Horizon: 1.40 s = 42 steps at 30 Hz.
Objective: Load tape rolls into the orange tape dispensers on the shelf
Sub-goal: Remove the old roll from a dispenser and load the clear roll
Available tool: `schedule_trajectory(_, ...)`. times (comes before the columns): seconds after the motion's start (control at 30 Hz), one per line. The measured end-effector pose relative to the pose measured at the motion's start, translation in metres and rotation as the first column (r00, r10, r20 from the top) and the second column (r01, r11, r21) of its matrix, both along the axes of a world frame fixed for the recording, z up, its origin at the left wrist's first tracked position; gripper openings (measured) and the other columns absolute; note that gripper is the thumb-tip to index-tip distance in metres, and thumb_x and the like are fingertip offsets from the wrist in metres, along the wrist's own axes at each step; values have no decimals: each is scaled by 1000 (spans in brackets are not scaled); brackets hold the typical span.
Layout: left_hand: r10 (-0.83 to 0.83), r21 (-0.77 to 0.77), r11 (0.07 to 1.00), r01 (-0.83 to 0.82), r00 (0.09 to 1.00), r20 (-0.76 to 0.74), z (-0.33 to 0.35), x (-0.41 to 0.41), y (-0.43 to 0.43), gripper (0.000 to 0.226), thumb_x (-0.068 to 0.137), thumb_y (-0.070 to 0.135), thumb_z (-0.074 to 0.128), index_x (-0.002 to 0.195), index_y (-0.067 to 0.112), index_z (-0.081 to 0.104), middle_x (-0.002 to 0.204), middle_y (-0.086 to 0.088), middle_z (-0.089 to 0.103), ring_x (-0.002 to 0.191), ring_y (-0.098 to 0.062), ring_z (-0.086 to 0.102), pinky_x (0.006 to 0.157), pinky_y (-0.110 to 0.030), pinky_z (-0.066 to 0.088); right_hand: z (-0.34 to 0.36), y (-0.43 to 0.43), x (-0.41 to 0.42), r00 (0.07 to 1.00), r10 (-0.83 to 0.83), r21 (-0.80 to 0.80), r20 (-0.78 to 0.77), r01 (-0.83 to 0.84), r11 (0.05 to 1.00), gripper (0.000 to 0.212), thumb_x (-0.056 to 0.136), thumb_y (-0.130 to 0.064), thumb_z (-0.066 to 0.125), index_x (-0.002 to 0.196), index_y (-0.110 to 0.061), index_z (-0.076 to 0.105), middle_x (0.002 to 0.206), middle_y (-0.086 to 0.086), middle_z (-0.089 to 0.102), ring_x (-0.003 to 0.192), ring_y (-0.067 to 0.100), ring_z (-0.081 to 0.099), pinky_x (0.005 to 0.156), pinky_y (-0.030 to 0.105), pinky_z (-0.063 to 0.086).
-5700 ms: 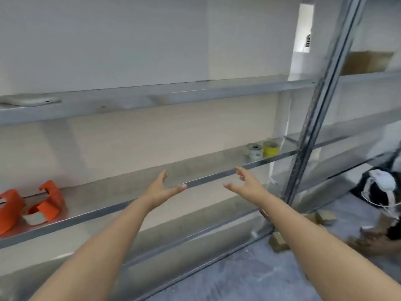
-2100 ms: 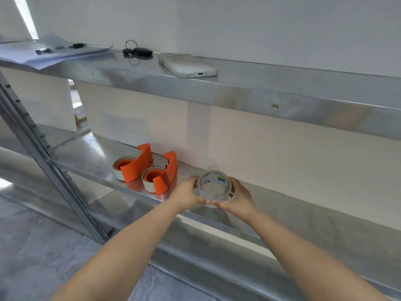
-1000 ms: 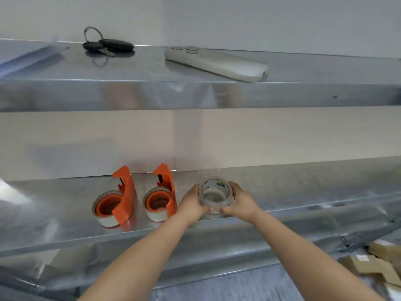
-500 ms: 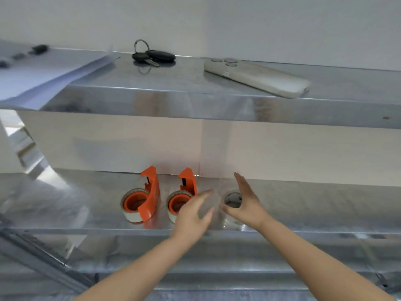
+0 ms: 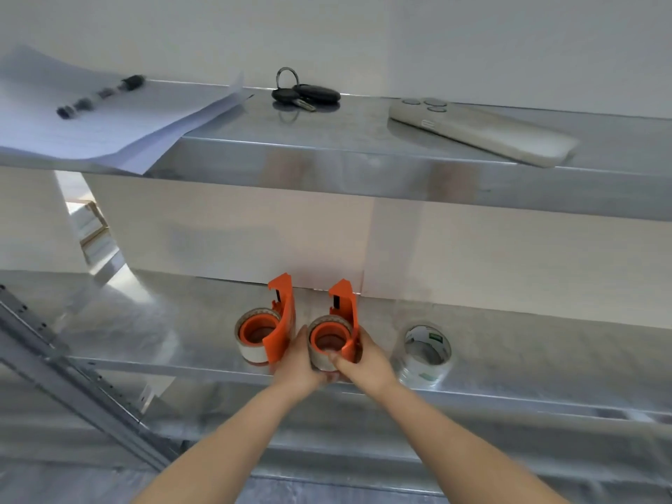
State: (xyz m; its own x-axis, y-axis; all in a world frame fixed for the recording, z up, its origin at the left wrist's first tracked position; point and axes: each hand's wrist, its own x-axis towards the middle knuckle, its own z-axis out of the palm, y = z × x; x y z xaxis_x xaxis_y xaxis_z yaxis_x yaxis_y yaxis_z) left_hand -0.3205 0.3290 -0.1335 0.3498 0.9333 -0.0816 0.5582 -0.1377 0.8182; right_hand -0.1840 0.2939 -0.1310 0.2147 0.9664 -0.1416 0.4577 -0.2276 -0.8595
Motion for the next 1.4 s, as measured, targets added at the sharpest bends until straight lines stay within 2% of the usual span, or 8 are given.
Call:
schedule_trajectory(0.27,179,-298,950,-91,943,281,14,1,1,72,65,18,82,127,15,45,120,-3,59,110,-18,56,97,-33,45,8,-4,6,994,-15,81,-104,24,996,33,87,-25,60,119,-18,55,102,-8,63,100,10,60,71,-1,41)
schedule_trajectory(0.4,458,-643,743,183,561,689,36,-3,1,41,87,23,59,124,8,52,120,-13,64,107,-23,63,89,-38,52,30,-5,11,993,18,160,-116,1,987,34,88,-26,60,121,-18,54,106,-6,65,98,11,62,72,3,45)
schedule_trajectory(0.6,592,-720,669,188,452,668,66,4,2,14,91,8,51,103,3,58,106,-18,63,105,-28,60,87,-40,49,72,-2,30,990,137,189,-19,-131,973,39,90,-41,52,126,-28,50,118,-1,66,102,14,63,89,32,51)
schedule_trajectory(0.83,586,-715,666,214,442,679,74,-14,3,19,87,6,55,106,3,58,101,-16,70,98,-24,64,74,-37,53,88,-10,62,998,48,172,-45,-40,984,54,91,-39,51,141,-24,35,141,-3,46,129,12,42,89,1,33)
schedule_trajectory(1.07,400,-573,751,330,463,791,81,-5,-7,28,79,14,61,107,7,65,100,-13,73,95,-23,68,86,-39,54,111,-28,18,697,69,411,713,-496,765,85,69,-57,63,141,-30,27,154,1,25,143,14,20,115,33,27)
schedule_trajectory(1.2,408,-589,722,363,465,786,83,-1,-19,23,74,21,67,93,9,69,86,-10,71,78,-20,69,72,-34,57,113,-27,7,796,163,251,582,-367,896,95,69,-52,68,145,-27,17,152,0,28,134,18,37,104,37,43)
schedule_trajectory(1.33,553,-625,649,435,295,779,86,4,-21,55,97,45,30,113,1,60,100,-19,72,99,-28,66,88,-41,51,113,-25,1,909,86,327,407,-234,916,77,66,-52,67,130,-19,40,128,-2,50,117,11,47,97,27,44)
schedule_trajectory(1.4,619,-663,625,412,256,743,88,7,-24,49,101,33,24,108,-5,56,84,-21,74,81,-27,72,73,-42,59,113,-27,1,914,92,330,394,-234,914,68,64,-53,66,121,-23,47,121,-5,52,110,7,47,93,22,42)
